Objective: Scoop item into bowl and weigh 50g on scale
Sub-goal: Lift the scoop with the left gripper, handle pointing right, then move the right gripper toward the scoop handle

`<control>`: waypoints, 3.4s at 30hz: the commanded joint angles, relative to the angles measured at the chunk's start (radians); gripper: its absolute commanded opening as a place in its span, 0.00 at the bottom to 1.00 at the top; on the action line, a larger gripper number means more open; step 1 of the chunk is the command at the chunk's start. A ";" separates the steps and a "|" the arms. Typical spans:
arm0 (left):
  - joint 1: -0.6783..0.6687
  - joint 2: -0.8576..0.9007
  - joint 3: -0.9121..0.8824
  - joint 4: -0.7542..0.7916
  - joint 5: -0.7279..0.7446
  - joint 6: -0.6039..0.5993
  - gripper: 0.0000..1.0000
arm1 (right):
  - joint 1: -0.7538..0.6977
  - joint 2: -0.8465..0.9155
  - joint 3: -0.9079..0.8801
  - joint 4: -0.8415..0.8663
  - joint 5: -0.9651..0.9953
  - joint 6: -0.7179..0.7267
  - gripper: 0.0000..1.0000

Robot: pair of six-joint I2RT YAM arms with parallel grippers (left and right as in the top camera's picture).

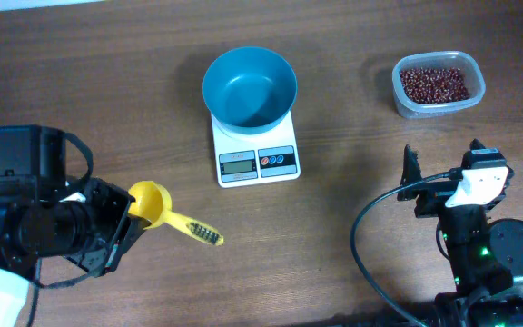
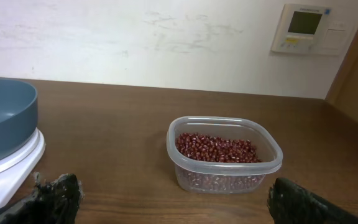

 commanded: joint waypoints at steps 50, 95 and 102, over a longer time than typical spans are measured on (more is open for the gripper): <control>-0.004 -0.011 -0.005 -0.162 0.083 -0.452 0.00 | -0.003 -0.008 -0.005 -0.007 0.016 0.004 0.99; -0.011 -0.004 -0.005 -0.086 0.111 -0.407 0.00 | -0.003 0.010 -0.005 -0.027 -1.355 1.289 0.99; -0.151 0.072 -0.005 0.016 0.106 -0.407 0.00 | -0.003 0.010 -0.005 -0.014 -1.248 1.278 0.99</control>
